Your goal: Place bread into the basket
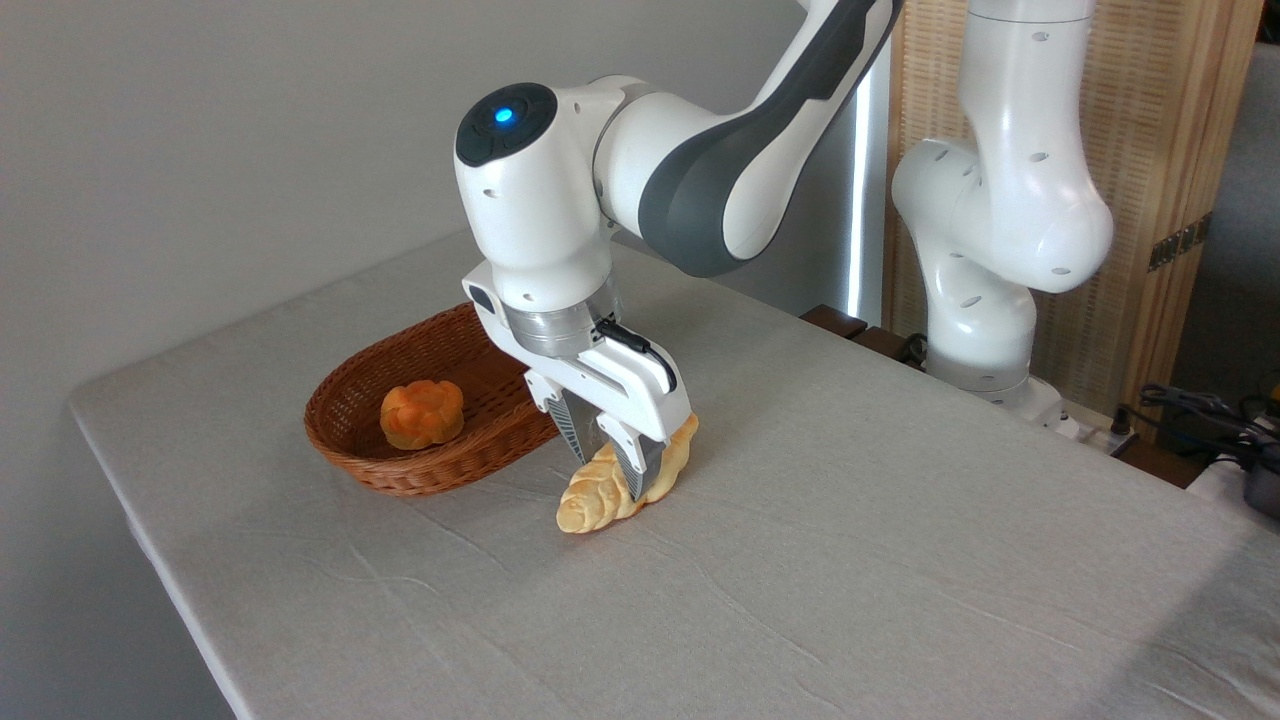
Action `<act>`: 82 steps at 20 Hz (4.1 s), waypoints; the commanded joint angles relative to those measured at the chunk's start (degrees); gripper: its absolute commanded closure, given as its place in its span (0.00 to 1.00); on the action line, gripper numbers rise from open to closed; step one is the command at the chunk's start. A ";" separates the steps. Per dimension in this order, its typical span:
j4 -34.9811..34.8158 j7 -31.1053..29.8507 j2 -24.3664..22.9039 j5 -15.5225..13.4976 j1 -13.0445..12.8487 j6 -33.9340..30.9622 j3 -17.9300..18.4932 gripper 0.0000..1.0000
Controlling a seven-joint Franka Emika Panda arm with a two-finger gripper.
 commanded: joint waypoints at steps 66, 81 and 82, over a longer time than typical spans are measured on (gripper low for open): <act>27.43 -19.22 9.02 -0.93 0.34 -2.09 -16.97 0.00; 28.32 -0.68 7.70 3.46 0.42 -12.65 -2.72 0.00; 28.32 0.54 7.70 3.64 0.42 -12.56 -2.72 0.00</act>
